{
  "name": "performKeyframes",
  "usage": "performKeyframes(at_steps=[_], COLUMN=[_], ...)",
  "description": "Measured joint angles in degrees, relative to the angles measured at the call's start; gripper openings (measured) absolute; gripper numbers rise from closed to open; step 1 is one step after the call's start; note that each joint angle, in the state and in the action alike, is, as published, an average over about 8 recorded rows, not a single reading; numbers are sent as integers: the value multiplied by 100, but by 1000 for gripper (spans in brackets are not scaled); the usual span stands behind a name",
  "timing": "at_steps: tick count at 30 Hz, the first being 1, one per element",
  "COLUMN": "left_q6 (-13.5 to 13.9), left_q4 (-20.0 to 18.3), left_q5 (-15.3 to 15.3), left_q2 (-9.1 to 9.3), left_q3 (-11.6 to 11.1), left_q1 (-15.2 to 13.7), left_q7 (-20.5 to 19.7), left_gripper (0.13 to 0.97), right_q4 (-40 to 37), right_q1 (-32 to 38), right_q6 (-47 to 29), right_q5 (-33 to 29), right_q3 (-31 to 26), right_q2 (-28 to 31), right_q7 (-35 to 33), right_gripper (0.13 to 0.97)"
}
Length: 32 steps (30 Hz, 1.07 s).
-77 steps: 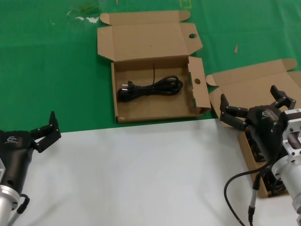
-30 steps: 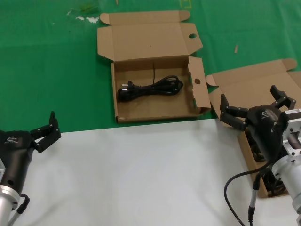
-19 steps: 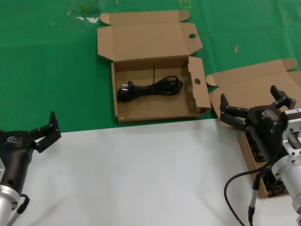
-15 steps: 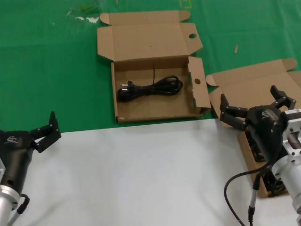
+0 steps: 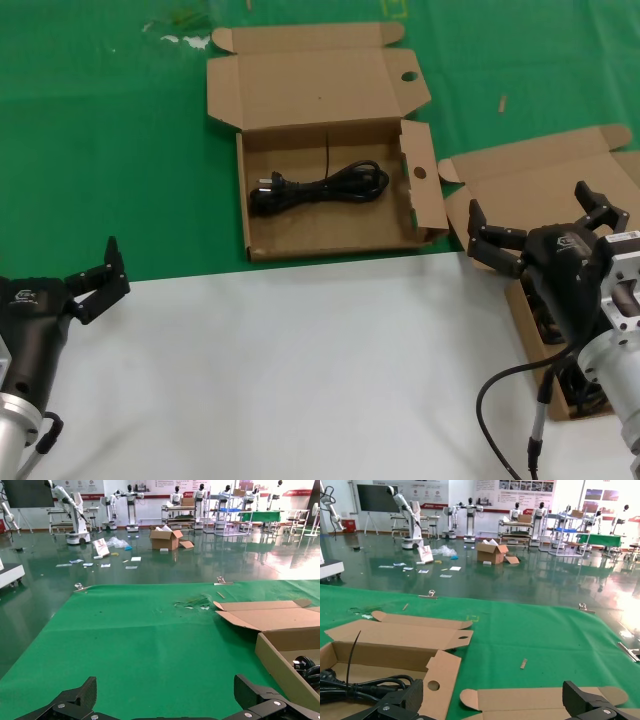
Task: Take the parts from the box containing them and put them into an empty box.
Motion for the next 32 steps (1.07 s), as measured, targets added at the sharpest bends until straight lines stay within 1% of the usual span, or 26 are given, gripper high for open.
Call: performKeyframes(at_steps=[32], left_q6=[0], left_q4=[0], left_q5=[0], left_q2=[0], left_q3=[0], left_q1=[0], left_q7=[0], left_gripper=[966], right_q4=[0], right_q1=[0], right_q6=[0], right_q5=[0], right_q3=[0], right_q2=[0], right_q7=[0], right_gripper=[966])
